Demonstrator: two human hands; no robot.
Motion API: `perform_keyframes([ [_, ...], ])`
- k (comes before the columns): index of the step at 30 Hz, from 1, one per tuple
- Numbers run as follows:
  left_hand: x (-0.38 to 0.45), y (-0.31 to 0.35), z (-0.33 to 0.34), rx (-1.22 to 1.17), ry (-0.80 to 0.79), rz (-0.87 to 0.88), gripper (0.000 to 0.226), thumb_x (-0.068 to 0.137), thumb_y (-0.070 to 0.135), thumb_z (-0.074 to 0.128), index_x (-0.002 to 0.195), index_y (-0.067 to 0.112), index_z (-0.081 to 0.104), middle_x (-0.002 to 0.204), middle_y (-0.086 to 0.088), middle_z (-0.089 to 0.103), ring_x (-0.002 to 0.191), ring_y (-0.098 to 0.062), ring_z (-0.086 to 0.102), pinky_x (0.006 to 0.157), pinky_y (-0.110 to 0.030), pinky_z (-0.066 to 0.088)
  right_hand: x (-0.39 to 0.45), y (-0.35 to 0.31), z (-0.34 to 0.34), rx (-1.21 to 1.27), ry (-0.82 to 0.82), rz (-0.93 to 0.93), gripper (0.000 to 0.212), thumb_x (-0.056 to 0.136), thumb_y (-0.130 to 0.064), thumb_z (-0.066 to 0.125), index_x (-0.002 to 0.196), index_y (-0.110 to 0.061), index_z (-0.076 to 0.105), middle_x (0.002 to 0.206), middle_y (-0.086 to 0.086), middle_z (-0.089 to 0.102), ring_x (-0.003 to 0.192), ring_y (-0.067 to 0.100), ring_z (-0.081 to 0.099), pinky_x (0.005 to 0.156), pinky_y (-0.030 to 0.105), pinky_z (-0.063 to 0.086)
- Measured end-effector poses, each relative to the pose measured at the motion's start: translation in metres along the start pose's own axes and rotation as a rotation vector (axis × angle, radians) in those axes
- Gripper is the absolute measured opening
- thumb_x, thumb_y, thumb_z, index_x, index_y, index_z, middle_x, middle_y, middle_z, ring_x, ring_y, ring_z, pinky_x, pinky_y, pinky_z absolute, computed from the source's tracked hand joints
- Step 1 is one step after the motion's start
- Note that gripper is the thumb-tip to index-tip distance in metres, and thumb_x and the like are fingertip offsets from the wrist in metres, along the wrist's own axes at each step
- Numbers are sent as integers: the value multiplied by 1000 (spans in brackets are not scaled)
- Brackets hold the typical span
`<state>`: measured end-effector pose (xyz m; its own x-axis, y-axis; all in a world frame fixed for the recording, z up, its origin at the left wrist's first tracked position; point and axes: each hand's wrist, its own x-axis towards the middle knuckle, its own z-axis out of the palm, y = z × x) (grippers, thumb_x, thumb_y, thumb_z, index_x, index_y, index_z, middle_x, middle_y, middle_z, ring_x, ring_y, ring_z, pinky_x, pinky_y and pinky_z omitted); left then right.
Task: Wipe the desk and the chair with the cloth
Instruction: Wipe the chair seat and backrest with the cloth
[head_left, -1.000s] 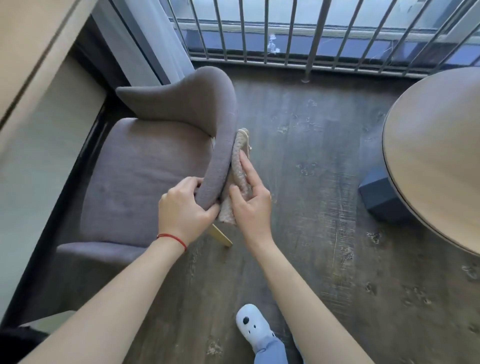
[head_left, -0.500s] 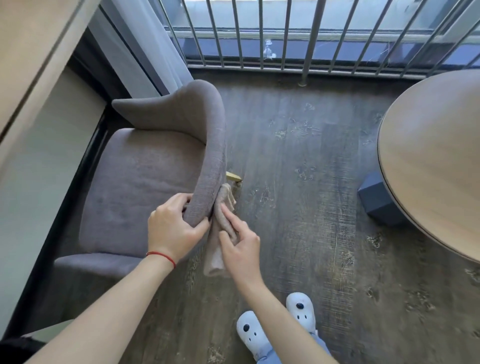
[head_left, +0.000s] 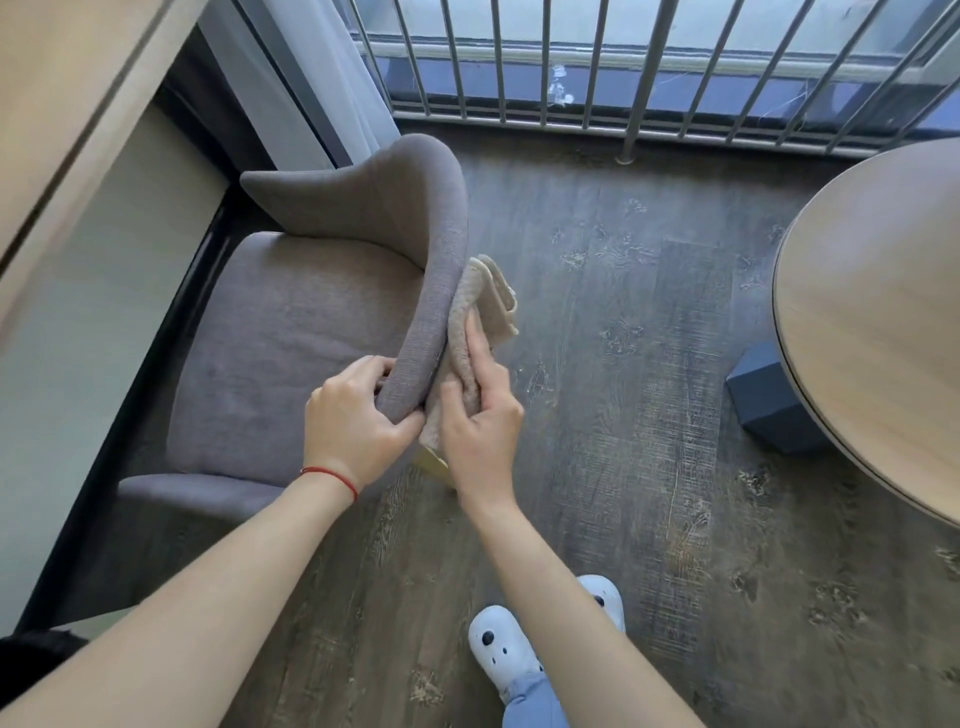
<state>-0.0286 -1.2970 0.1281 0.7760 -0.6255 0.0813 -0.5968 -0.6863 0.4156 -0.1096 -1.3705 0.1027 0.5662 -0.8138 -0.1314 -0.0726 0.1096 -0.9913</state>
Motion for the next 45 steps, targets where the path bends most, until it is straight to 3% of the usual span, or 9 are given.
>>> perform_keyframes([
  [4,-1,1,0,19,-5,3,37,61,38,59,86,12,66,81,-3,70,76,-25,64,62,-25,34,-12,21,-8,-63,-59,216,57,84,9,48,132,-19,54,123,15,65,115,22,60,88,8,39],
  [9,0,0,-1,-29,2,11,47,59,47,50,86,13,66,82,-1,70,76,-23,65,63,-25,38,-36,7,-5,-40,-80,-53,66,84,5,50,139,-30,40,130,10,59,108,8,55,97,8,36],
  [13,-1,-1,1,-5,7,15,47,58,47,49,87,14,66,84,0,70,78,-23,65,63,-25,36,5,7,-2,-90,11,88,63,82,12,48,137,-17,47,110,8,60,101,31,57,89,18,39],
  [25,0,-2,1,-1,-8,28,44,60,46,51,86,14,65,78,9,60,75,-20,62,62,-24,34,69,-7,4,-170,-28,-157,61,84,10,43,140,-14,45,139,9,54,113,22,50,101,9,32],
  [29,-1,-1,0,-16,-9,10,46,59,48,51,86,13,66,82,1,69,75,-22,63,63,-29,42,93,-3,-10,-182,-116,99,53,86,10,42,135,-9,51,139,9,54,131,24,48,112,24,32],
  [33,-1,-1,1,-25,-28,6,45,60,48,51,85,14,65,80,1,67,71,-19,59,61,-29,42,49,0,-9,-200,-81,-145,61,84,8,44,141,-14,42,143,6,51,120,15,49,103,11,30],
  [38,-2,-1,0,-13,-35,9,46,61,47,50,86,12,65,82,-1,68,71,-22,61,61,-31,45,-13,45,-21,-182,-301,261,57,86,11,43,136,-15,49,138,2,54,134,16,44,101,7,30],
  [41,0,-1,-1,-25,-39,32,47,62,46,50,89,11,66,83,-1,69,74,-22,63,62,-33,50,-26,29,-19,-77,-44,36,59,90,4,47,140,-26,41,137,-20,49,127,7,47,99,1,30],
  [45,0,-1,-3,-38,-61,43,47,63,44,48,92,11,64,81,3,62,72,-20,61,61,-29,46,-22,18,9,-103,-56,-142,59,90,0,45,144,-22,35,152,-10,34,122,7,42,105,8,27],
])
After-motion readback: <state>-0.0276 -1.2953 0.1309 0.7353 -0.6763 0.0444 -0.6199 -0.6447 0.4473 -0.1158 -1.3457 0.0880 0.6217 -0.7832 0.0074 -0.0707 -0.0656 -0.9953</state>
